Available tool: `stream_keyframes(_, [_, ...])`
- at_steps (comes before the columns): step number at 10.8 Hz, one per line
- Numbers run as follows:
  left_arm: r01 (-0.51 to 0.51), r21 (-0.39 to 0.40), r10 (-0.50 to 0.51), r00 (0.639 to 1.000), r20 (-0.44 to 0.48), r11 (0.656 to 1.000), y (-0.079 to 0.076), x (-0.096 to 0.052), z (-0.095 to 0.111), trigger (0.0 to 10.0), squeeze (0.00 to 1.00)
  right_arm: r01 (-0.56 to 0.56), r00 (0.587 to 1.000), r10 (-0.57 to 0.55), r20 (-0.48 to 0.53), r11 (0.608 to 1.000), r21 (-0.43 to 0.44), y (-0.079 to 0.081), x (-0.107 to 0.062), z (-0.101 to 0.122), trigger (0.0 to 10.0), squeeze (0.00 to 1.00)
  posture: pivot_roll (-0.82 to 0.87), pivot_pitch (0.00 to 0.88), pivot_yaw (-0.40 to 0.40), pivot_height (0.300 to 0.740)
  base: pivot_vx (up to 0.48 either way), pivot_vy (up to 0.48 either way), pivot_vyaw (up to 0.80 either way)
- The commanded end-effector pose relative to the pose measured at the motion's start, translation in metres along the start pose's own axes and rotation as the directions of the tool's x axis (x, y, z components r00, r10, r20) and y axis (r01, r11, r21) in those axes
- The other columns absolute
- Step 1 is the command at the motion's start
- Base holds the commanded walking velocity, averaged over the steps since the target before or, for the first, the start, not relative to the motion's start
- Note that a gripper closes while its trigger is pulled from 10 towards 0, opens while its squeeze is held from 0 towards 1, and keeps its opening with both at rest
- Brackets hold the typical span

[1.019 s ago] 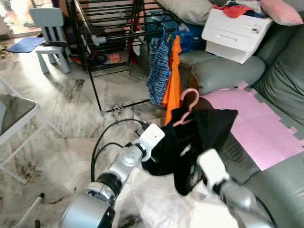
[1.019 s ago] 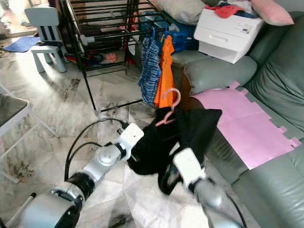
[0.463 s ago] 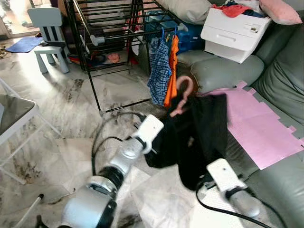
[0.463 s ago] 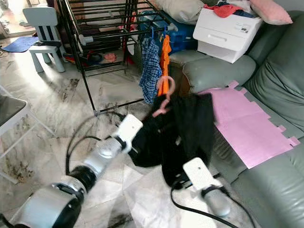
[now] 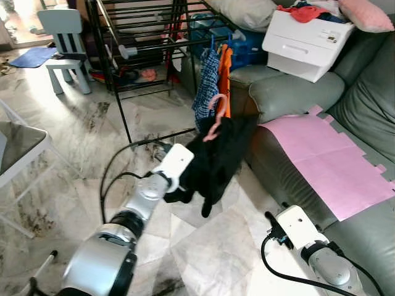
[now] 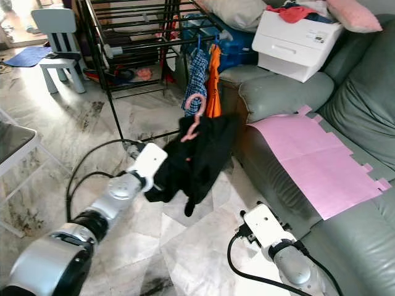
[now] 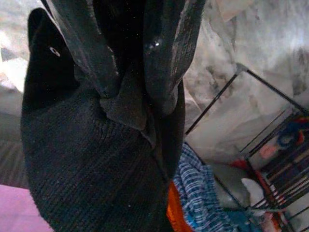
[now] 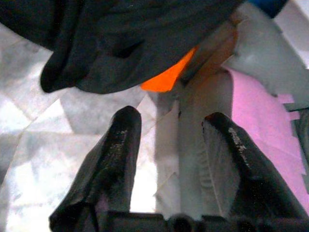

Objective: Hang hanger

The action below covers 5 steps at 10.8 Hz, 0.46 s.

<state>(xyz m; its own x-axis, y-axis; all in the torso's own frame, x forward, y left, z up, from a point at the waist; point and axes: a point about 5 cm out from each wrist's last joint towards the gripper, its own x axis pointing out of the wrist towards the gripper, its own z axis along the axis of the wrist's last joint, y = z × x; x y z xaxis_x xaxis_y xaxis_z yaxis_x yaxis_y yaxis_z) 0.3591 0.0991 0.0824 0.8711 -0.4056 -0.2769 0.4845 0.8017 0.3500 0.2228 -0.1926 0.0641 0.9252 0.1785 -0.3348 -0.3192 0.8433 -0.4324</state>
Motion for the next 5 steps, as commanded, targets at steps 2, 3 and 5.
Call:
stream_keyframes(2, [0.005,-0.074,0.003,0.994,0.109,0.997,0.002,0.001,0.015,0.0,0.00,0.055,0.996,-0.058,0.075,0.997,0.045,-0.009,0.005,0.014,10.0,0.58,-0.01,0.000,-0.028,0.740,0.000,0.000,0.00])
stream_keyframes(3, [0.101,-0.023,-0.096,0.983,0.160,0.995,-0.006,-0.003,0.013,0.0,0.00,0.058,0.993,-0.059,0.101,0.998,0.015,-0.017,0.004,0.019,10.0,0.00,0.00,0.000,-0.032,0.740,0.000,0.000,0.00])
stream_keyframes(5, [0.166,0.089,-0.179,0.970,0.162,0.982,0.002,-0.011,0.006,0.0,0.00,-0.005,0.990,0.012,0.138,0.999,-0.053,-0.043,-0.008,0.022,10.0,1.00,0.01,0.000,-0.035,0.740,0.000,0.000,0.00])
